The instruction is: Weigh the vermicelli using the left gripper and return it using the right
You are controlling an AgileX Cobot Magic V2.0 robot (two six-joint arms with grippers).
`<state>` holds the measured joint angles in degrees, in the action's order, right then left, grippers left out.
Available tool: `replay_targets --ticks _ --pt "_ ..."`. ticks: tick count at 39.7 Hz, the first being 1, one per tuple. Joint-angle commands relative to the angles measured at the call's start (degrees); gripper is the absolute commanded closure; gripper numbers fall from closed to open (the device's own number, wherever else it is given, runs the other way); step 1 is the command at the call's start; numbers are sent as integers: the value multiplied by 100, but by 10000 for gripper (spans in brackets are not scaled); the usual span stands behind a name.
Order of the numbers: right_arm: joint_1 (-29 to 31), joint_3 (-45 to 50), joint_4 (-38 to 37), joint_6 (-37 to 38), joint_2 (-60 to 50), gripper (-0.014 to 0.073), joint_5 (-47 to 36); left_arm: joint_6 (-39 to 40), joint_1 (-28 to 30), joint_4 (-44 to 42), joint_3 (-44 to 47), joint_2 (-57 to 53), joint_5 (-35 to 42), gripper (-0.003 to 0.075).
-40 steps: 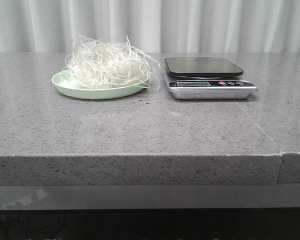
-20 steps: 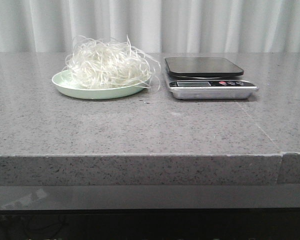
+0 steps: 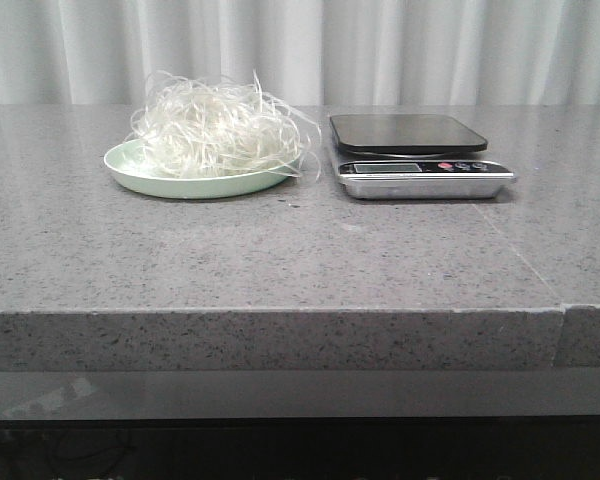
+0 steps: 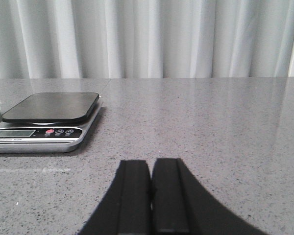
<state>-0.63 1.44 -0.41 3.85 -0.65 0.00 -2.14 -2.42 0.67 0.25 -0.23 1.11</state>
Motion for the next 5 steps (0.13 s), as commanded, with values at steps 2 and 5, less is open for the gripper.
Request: replay_targets --ticks 2,5 --pt "35 -11 -72 7 -91 436 -481 39 16 60 218 -133 479 565" --pt "35 -11 -72 7 -91 436 -481 39 16 60 218 -133 479 565"
